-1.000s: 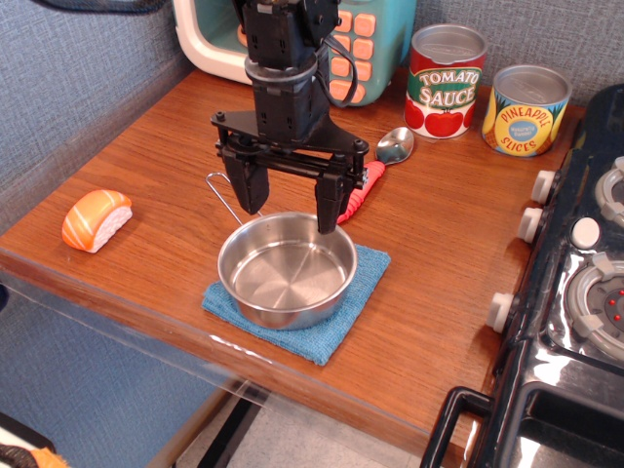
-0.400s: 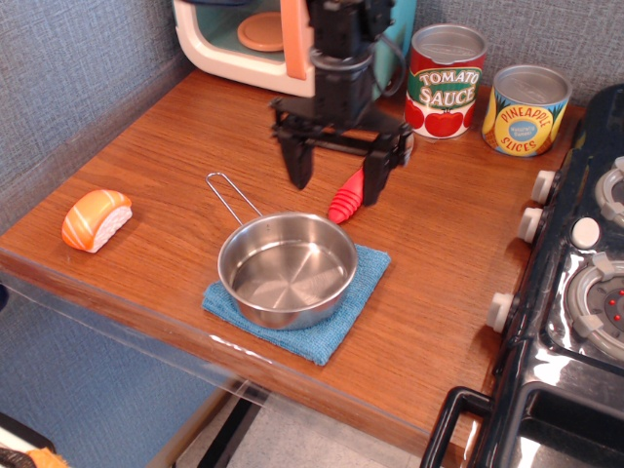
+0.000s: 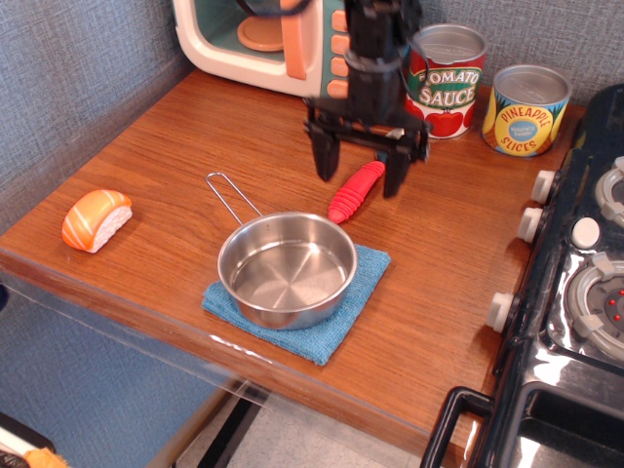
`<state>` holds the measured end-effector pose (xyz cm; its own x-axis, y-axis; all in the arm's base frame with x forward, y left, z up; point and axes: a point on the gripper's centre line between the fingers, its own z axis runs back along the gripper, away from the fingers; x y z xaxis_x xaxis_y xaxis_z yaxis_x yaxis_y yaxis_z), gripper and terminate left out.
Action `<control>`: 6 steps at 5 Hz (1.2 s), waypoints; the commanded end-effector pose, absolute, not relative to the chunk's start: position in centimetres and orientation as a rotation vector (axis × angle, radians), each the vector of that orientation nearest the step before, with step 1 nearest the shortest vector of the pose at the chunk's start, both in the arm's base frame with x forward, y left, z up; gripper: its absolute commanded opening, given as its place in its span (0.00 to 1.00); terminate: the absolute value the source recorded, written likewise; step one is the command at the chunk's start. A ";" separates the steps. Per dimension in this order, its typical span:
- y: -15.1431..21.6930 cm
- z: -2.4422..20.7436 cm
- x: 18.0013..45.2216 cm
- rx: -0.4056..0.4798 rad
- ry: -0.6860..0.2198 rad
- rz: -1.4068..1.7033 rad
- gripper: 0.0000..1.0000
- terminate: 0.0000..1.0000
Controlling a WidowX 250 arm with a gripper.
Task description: Place the spoon in the front of the microwave
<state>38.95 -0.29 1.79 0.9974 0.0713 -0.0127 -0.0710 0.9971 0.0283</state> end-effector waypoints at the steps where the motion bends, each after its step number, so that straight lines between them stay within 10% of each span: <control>1: -0.7 0.9 40.1 0.023 0.009 0.030 1.00 0.00; 2: -0.8 1.4 39.9 0.020 -0.007 0.017 0.00 0.00; 6: 7.6 12.2 36.1 -0.038 -0.242 0.131 0.00 0.00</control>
